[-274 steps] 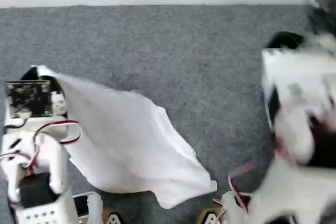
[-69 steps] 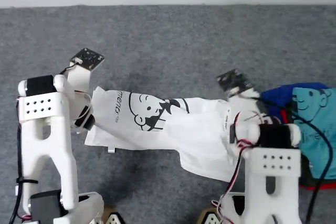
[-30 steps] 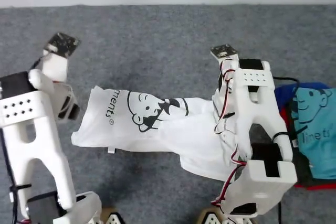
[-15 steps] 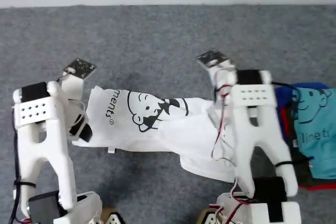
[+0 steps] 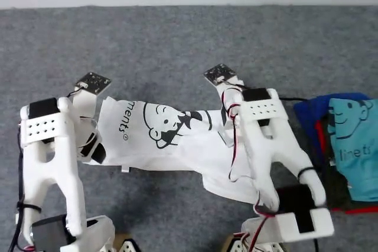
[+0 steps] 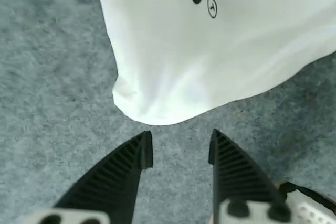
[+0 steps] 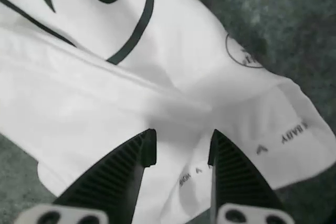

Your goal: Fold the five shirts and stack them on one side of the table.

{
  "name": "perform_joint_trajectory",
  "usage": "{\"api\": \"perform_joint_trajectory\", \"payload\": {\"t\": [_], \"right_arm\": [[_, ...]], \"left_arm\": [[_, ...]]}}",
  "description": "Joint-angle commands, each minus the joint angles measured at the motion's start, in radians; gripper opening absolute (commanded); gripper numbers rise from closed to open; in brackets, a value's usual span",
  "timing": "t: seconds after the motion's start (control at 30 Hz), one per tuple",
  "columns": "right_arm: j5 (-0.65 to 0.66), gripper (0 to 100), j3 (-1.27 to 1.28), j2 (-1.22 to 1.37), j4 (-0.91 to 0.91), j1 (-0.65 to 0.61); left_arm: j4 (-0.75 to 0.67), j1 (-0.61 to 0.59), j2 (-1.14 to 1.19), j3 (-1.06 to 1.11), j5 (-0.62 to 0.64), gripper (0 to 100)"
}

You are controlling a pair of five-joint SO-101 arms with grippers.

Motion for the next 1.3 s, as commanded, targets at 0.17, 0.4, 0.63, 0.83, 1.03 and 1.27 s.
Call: {"api": "perform_joint_trajectory", "payload": {"t": [0.17, 0.4, 0.63, 0.83, 1.03, 1.27], "right_arm": [[0.02, 3.7, -0.006, 0.016, -0.03, -0.005], [0.032, 1.2, -0.017, 0.002, -0.021, -0.005], [0.032, 1.1, -0.123, -0.137, 0.079, -0.008], [0.031, 1.1, -0.106, -0.159, 0.102, -0.004], [0.031, 1.1, -0.103, -0.165, 0.099, -0.01], [0.031, 1.1, -0.103, -0.166, 0.102, -0.013]], "left_arm": [[-0.011, 0.003, -0.025, 0.004, -0.009, 18], [-0.011, 0.003, -0.025, 0.004, -0.009, 18], [-0.008, 0.002, -0.023, 0.005, -0.009, 18], [-0.009, 0.005, -0.021, 0.005, -0.009, 18], [-0.061, 0.005, -0.021, 0.024, -0.008, 18], [-0.173, 0.006, -0.021, 0.085, -0.003, 18]]}}
